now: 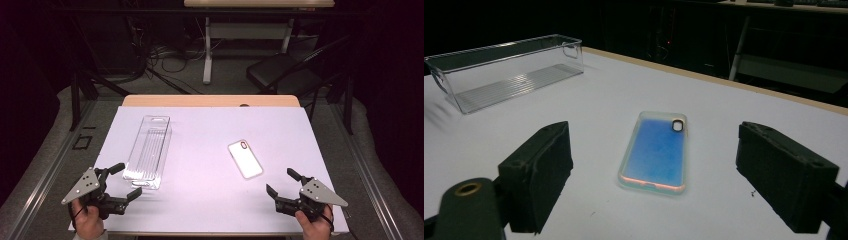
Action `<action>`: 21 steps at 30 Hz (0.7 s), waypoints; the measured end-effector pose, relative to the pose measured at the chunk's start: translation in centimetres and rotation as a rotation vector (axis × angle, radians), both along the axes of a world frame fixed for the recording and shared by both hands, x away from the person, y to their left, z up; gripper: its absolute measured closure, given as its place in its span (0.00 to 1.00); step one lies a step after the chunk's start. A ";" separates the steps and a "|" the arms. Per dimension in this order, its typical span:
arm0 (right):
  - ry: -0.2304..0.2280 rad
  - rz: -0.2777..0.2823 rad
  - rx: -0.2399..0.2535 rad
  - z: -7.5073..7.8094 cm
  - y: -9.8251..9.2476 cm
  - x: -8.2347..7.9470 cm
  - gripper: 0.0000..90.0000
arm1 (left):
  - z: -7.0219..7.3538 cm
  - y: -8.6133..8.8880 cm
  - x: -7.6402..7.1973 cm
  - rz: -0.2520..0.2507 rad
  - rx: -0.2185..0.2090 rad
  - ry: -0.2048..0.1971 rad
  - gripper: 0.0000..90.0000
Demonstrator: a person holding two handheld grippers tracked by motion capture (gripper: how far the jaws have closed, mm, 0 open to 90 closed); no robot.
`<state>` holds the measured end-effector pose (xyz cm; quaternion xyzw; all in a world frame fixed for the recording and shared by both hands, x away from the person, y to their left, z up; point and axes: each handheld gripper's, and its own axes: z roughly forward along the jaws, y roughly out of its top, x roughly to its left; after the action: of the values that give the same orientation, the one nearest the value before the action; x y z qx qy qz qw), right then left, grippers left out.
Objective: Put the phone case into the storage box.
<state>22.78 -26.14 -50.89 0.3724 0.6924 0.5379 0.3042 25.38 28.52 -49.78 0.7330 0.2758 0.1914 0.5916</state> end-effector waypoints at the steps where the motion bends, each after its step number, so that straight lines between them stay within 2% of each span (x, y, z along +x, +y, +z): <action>1: 0.003 0.000 0.000 0.0 0.1 0.0 0.16 | 0.0 0.0 0.0 0.001 0.003 0.002 0.01; 5: 0.003 -0.001 -0.006 0.0 0.2 -0.1 0.16 | 0.1 0.1 0.0 0.000 -0.012 0.006 0.01; 12: 0.029 0.008 -0.025 0.2 0.6 0.3 0.16 | 0.3 0.0 0.1 0.010 0.011 0.027 0.01; 14: 0.048 0.013 -0.027 0.3 0.7 0.5 0.15 | 0.5 0.0 0.3 0.012 0.000 0.037 0.01; 15: 0.073 0.014 -0.025 0.5 0.9 0.9 0.15 | 0.7 0.0 0.4 0.016 -0.002 0.042 0.01; 16: 0.088 0.015 -0.030 0.7 0.9 1.1 0.15 | 0.9 0.0 0.6 0.017 -0.008 0.055 0.00; 17: 0.101 0.016 -0.033 0.8 1.0 1.3 0.15 | 1.3 0.0 1.1 0.004 -0.017 0.087 0.00; 20: 0.119 0.011 -0.042 1.1 1.0 1.7 0.15 | 1.6 -0.2 1.5 0.003 -0.011 0.110 0.01; 21: 0.148 0.011 -0.048 1.3 1.0 2.2 0.15 | 2.0 -0.4 2.0 -0.009 -0.002 0.126 0.00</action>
<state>25.02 -25.13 -49.56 0.4000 0.7277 0.4938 0.2580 27.41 28.10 -47.75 0.7442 0.3093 0.1419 0.5747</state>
